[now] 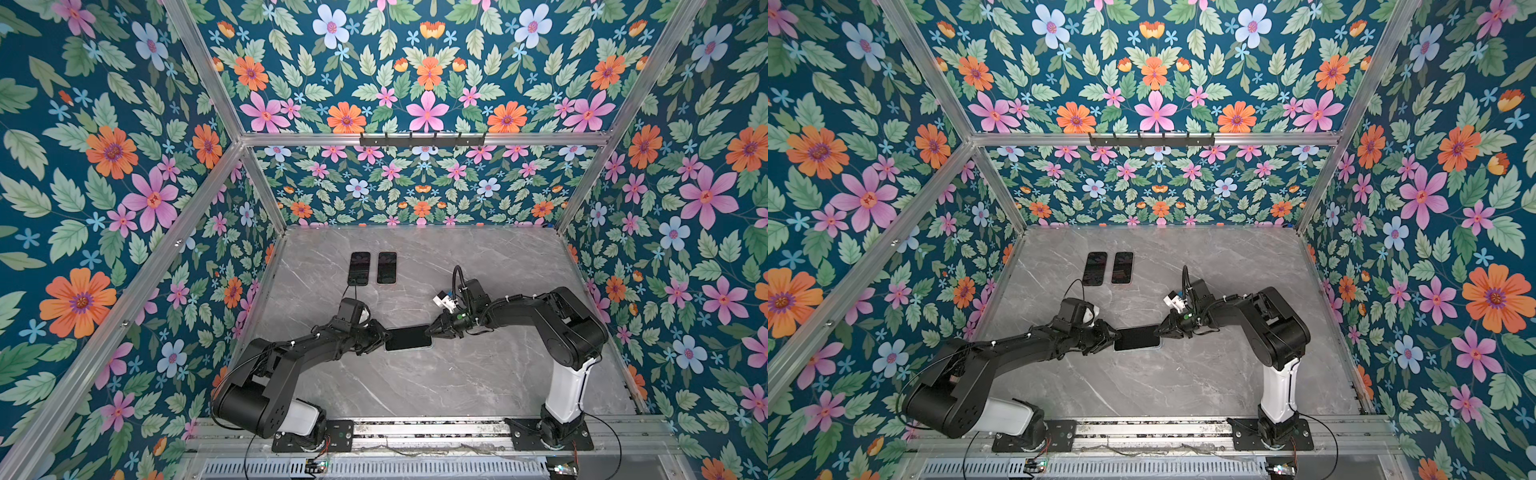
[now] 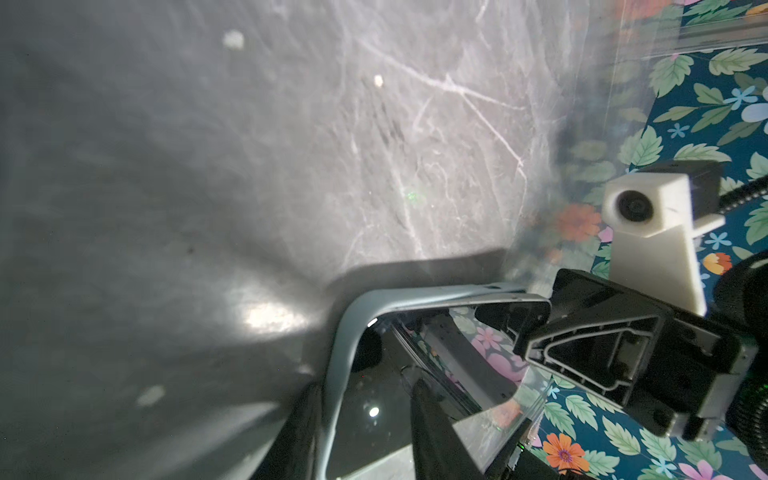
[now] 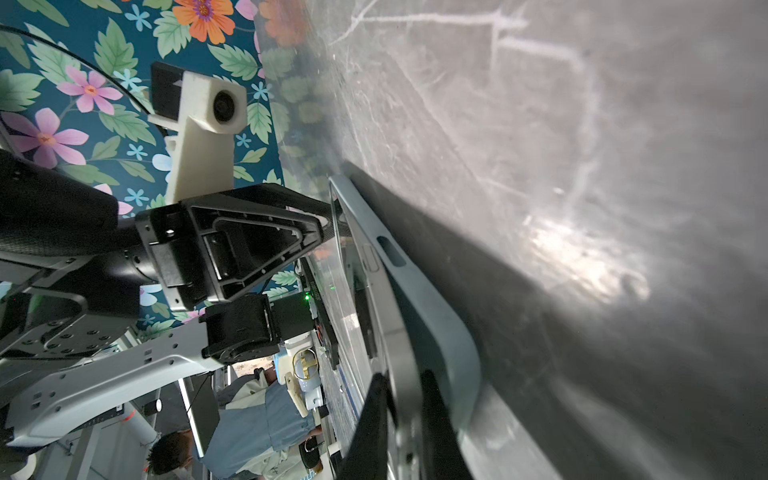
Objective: Put the phone into the phone case
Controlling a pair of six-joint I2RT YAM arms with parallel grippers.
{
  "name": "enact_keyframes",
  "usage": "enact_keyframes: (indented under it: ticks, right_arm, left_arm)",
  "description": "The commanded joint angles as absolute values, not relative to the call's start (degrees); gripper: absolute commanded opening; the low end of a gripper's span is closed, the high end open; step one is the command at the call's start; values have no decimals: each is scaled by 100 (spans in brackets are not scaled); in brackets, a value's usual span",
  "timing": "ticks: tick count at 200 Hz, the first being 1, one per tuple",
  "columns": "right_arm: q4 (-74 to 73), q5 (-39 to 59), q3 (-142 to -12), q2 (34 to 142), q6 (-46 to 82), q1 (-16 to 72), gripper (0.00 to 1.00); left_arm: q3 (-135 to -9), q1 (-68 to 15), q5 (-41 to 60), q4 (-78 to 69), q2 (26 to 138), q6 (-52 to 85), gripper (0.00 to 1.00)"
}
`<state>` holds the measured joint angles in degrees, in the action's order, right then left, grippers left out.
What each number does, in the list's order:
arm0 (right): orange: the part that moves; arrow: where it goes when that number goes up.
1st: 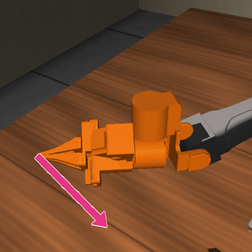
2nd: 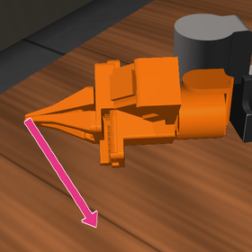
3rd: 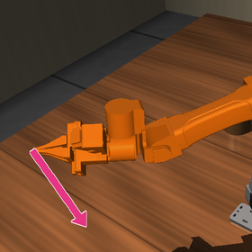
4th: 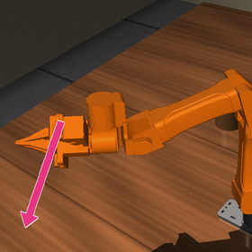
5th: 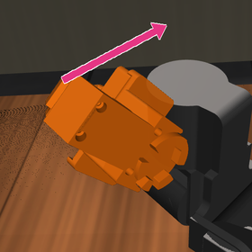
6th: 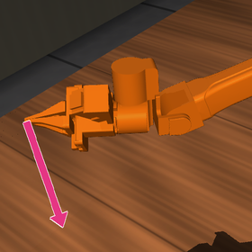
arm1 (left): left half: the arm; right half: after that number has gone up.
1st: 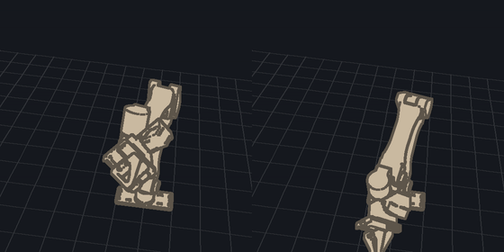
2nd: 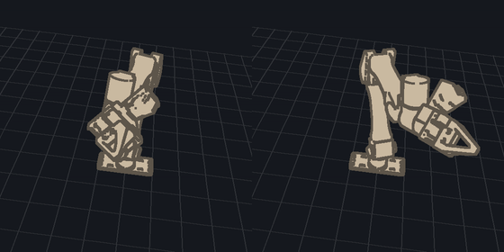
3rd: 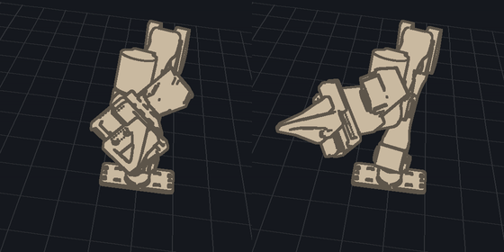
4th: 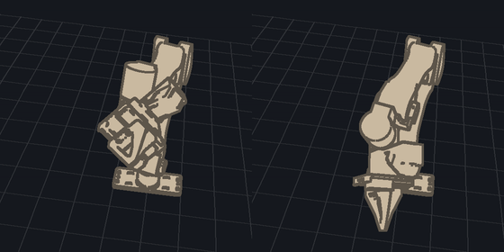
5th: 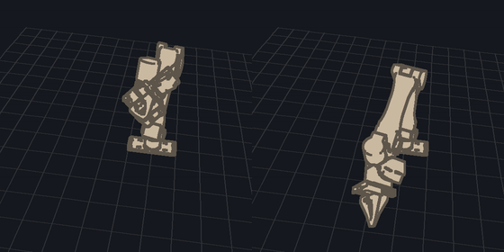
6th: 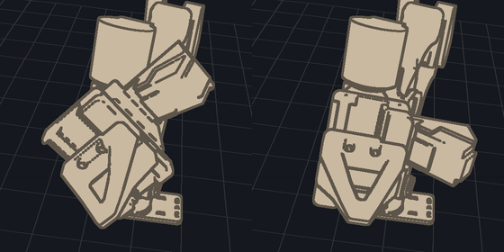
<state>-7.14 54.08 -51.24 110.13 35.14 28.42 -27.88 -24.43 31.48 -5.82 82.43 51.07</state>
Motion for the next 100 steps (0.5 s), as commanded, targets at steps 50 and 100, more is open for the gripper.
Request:
enact_keyframes:
  ticks: [50,100]
  right_arm:
    - [502,4414,-5275,10844,3158,3076,2]
    - [1568,3903,-5650,10444,2908,3154,26]
  left_arm:
    - [-2683,-2514,3233,-732,8278,5194,38]
    - [-2692,-2514,3116,-495,8158,5045,38]
